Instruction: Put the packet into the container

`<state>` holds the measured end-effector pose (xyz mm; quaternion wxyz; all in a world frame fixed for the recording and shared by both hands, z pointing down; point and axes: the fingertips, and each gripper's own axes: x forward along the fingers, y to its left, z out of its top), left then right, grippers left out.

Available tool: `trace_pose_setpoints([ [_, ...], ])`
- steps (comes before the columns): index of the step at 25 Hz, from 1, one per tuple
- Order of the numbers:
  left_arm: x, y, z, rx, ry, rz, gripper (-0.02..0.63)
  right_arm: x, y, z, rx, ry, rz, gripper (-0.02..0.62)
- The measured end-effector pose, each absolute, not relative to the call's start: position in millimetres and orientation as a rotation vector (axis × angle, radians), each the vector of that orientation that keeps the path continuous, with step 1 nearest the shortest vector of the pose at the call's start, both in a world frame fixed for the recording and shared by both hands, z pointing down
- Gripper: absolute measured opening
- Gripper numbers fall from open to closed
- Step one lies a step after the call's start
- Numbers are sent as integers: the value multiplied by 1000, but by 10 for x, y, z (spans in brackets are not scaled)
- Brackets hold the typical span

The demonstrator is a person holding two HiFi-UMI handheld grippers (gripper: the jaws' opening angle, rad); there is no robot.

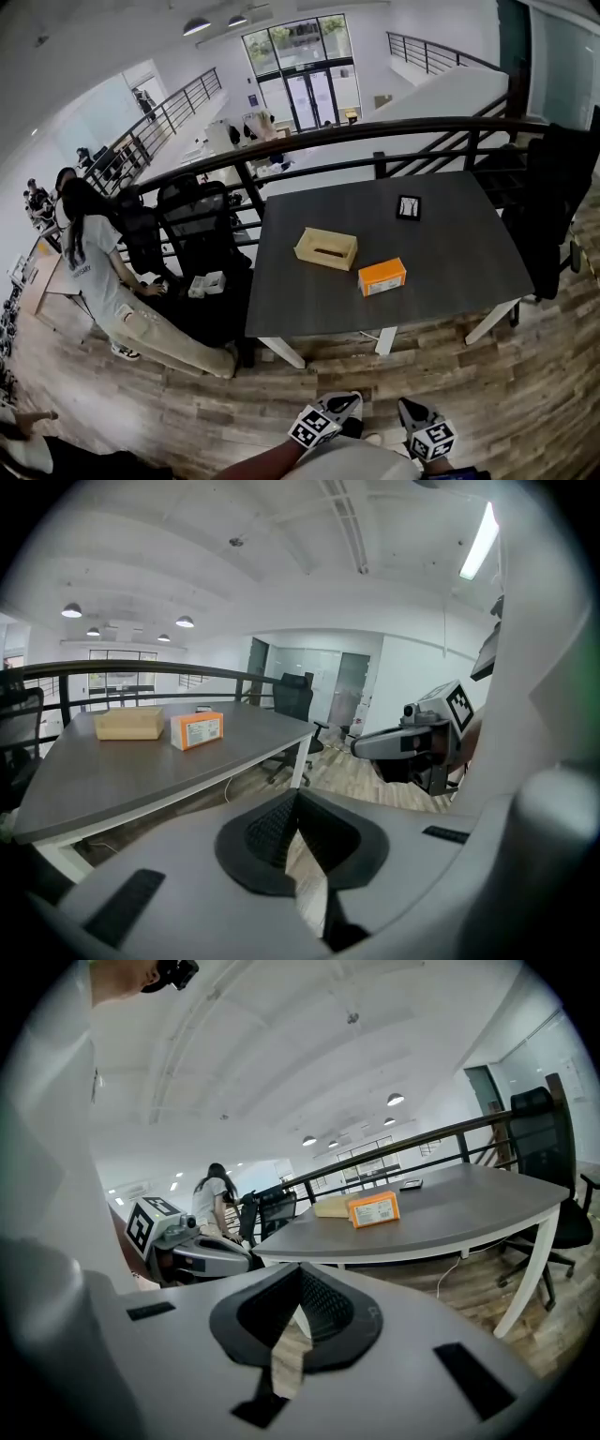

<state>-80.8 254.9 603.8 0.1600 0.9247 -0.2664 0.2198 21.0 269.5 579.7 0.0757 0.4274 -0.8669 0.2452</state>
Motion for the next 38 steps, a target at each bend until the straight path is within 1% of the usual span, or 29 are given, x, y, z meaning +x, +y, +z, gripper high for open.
trace_pose_setpoints([
  [19,-626,1496,6056,2684,-678,622,9,383,1745,5874,1378,-2521,736,8],
  [32,-736,834,5972,2721,-616,652,9,448,1068,5749,1534,-2451,695,8],
  [38,-790,574,5851,2802,-661,675,9,360,908,5697,1508,-2454,642,9],
])
